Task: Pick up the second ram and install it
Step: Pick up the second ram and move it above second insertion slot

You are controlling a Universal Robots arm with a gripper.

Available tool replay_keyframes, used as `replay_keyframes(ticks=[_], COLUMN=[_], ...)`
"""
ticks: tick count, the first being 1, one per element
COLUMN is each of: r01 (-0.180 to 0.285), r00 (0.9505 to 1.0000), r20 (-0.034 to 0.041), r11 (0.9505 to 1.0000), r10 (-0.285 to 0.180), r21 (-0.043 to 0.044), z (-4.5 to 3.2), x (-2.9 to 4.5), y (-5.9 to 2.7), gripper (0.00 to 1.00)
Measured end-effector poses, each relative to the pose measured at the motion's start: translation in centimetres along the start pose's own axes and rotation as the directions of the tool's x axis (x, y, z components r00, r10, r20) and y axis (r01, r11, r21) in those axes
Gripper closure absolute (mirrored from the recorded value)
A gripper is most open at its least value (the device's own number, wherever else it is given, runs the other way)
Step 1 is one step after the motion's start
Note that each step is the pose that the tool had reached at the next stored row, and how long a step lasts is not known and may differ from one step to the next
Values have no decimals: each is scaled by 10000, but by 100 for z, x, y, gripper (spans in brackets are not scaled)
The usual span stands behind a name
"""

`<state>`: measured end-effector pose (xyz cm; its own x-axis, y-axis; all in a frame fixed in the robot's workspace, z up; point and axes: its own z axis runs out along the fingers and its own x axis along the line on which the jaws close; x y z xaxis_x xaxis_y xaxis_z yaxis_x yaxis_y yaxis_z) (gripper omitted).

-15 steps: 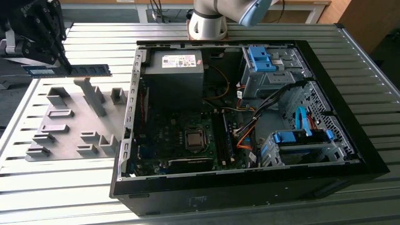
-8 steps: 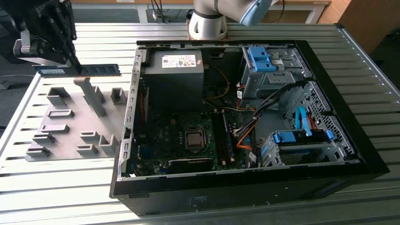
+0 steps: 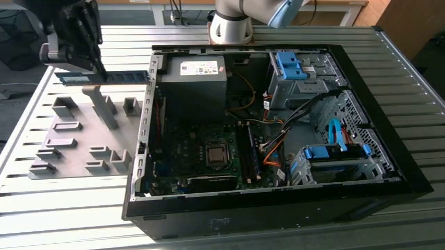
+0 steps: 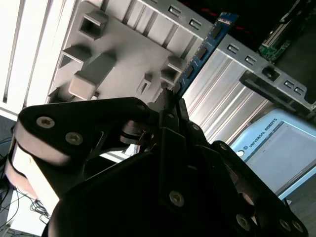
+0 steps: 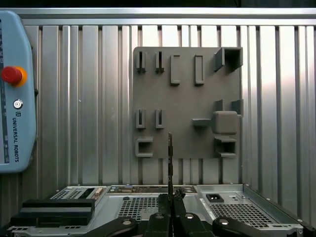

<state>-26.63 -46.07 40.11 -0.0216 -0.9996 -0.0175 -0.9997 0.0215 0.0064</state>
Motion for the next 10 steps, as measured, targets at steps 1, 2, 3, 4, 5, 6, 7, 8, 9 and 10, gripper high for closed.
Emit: replay_keyframes(ticks=[1, 2, 3, 4, 5, 6, 7, 8, 9, 10], r01=[1, 0, 0, 1, 0, 0, 0, 0, 0, 0], r00=[10000, 10000, 10000, 10000, 10000, 10000, 10000, 10000, 10000, 10000], r20=[1, 0, 0, 0, 0, 0, 1, 0, 0, 1], r11=[10000, 10000, 10000, 10000, 10000, 10000, 10000, 10000, 10000, 10000], r10=[-1, 0, 0, -1, 0, 0, 0, 0, 0, 0], r21=[1, 0, 0, 0, 0, 0, 1, 0, 1, 1], z=[0, -1, -1, -1, -1, -2, -1, -2, -2, -2], x=[-1, -2, -3, -4, -5, -6, -7, -8, -9, -10], y=[-45, -90, -135, -180, -227, -273, -317, -362, -407, -452], gripper=[86, 86, 86, 86, 86, 86, 86, 86, 86, 86])
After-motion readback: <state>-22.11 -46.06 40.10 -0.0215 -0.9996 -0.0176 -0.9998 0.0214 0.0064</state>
